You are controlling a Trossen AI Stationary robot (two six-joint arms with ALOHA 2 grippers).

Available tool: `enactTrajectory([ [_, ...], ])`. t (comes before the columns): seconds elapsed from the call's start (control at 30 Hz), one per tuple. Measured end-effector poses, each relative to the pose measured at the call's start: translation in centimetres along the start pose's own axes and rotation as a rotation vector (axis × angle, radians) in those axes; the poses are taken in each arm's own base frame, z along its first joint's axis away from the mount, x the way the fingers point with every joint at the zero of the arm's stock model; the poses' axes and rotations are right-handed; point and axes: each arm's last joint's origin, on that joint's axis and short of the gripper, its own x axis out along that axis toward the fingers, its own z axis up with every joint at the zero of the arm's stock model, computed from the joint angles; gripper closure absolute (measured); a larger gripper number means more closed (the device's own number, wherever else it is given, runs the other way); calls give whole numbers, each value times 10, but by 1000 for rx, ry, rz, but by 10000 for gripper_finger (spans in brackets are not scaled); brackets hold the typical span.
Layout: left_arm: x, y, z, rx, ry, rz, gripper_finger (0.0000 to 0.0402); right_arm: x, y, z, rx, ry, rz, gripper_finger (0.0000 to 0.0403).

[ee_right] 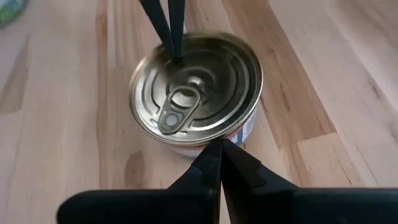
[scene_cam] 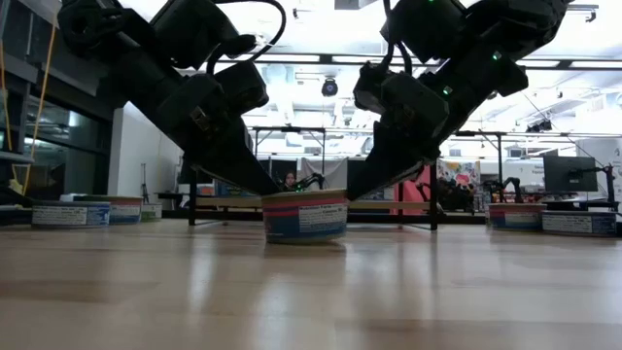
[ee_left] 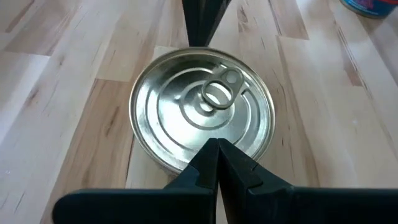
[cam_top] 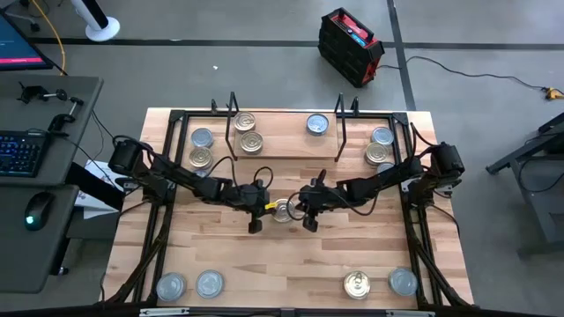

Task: Stack canned seafood by type on shelf
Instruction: Stack the blue pink tuna can on top of the other blue pink tuna can on the shelf

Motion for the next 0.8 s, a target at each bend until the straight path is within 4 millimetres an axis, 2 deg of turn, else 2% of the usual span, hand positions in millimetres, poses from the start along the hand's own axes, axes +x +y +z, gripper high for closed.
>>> enactTrajectory([
  [0.4, 0, -4, -5, 12, 36, -13, 402, -2, 6, 13, 34, -131, 49, 403],
  [0.53, 1, -6, -16, -9, 96, 27, 401, -2, 10, 16, 39, -148, 100, 403],
  [0.6, 0, -11, -10, -19, 61, 6, 401, -2, 11, 19, 38, -153, 105, 403],
  [0.7, 0, -14, -16, -34, 90, 10, 401, -3, 12, 23, 32, -165, 108, 403],
  [0.8, -1, -18, -13, -33, 64, 15, 401, -4, 14, 28, 23, -176, 113, 403],
])
